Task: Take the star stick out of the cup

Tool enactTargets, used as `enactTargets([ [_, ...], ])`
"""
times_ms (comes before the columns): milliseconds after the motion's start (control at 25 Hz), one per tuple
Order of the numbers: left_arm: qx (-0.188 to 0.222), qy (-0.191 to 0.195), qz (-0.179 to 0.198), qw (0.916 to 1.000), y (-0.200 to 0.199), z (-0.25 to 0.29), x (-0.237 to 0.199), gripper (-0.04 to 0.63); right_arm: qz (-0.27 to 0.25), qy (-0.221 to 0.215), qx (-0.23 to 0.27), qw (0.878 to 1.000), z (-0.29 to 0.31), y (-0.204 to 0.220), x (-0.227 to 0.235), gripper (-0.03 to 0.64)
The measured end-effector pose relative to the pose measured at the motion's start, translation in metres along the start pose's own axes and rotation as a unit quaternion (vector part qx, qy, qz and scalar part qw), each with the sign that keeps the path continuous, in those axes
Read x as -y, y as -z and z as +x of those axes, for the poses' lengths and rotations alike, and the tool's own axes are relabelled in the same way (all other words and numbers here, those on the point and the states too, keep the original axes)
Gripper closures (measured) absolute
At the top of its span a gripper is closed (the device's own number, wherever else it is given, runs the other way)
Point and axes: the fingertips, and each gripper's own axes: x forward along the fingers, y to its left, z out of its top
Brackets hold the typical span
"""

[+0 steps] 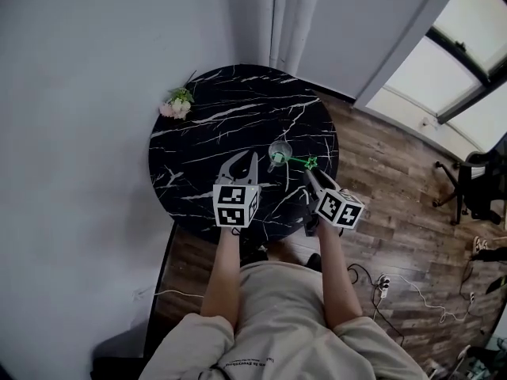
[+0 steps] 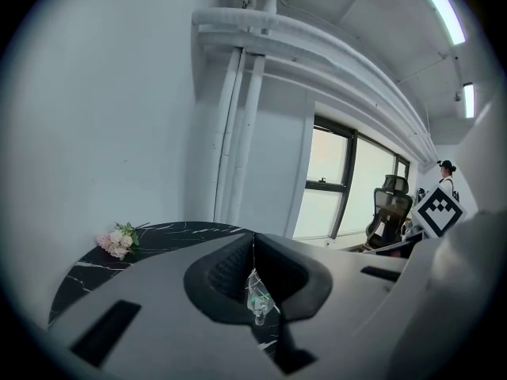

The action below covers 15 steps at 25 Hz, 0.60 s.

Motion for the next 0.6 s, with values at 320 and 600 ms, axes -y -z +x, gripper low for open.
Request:
enactTargets([
  [320,-0.015,0.062,0.007,0.998,0.008,0.024,0.005,0.572,0.026,0.045,0.031,0.998,0.009,-0.008,0.009,0.471],
  [600,-0.026,0.089,0.015,0.9956,0.011,0.033,0.005,0.572,0.03,0.067,0.032,0.997,0.028,-0.015,0.012,0.472],
])
